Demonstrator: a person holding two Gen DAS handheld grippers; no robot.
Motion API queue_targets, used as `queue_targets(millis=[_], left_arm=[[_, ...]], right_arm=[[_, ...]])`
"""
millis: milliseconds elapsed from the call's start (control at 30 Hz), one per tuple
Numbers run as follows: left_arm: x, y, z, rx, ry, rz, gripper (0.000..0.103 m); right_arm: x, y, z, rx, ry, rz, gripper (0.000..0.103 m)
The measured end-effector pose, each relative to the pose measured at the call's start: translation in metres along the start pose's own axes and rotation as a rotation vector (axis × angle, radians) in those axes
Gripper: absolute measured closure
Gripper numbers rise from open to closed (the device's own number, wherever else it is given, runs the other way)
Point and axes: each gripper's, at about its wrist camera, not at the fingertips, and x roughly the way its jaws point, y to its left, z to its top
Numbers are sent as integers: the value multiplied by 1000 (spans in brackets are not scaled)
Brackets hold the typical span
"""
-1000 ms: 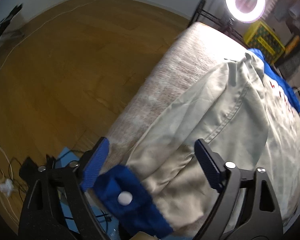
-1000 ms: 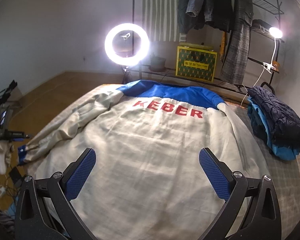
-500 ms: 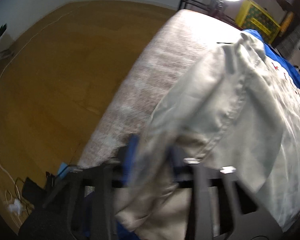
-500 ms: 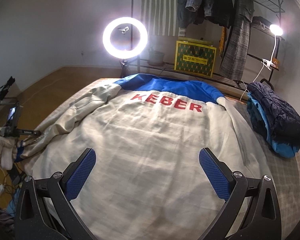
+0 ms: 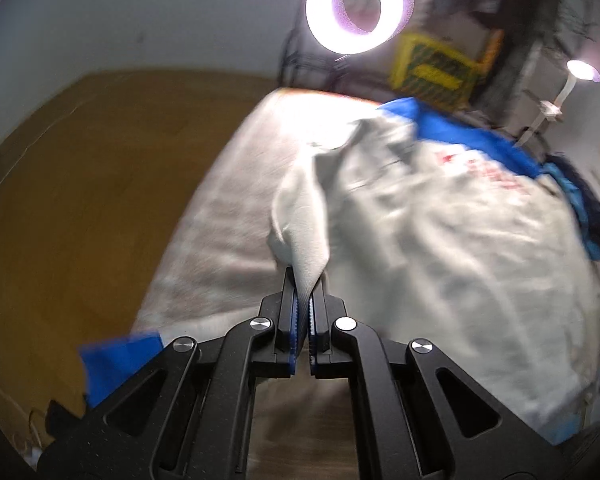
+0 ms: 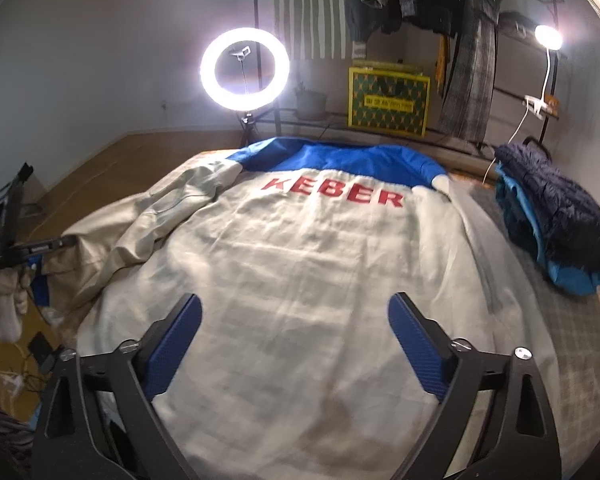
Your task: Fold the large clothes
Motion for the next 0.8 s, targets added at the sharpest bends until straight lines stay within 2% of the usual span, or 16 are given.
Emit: queue_targets(millis=[133, 200, 267, 400, 533, 600, 667, 733, 800], left_arm=[[-26, -55, 6, 87, -51, -96, 102], [-34, -85, -2, 142, -42, -153, 102], [-37, -118, -16, 220, -21, -185, 102], [-30, -173, -47, 388, 25, -211, 102], [-20, -197, -63, 445, 99, -237, 102], [-23, -201, -67, 456, 106, -245, 96], [-35, -203, -76, 468, 110, -292, 78], [-47, -208, -85, 473, 110, -339, 69], [-56, -215, -93, 470, 123, -379, 66]], right_arm=[[3, -7, -3, 57, 42, 60, 37], [5, -11, -6, 85, 60, 71, 46], [8, -17, -8, 115, 77, 78, 52], [13, -28, -13, 178, 112, 100, 53], [16, -31, -16, 202, 141, 134, 52], [17, -30, -18, 200, 152, 142, 52], [18, -28, -22, 199, 169, 157, 52], [20, -28, -24, 201, 186, 175, 52], [22, -25, -27, 199, 203, 188, 52]])
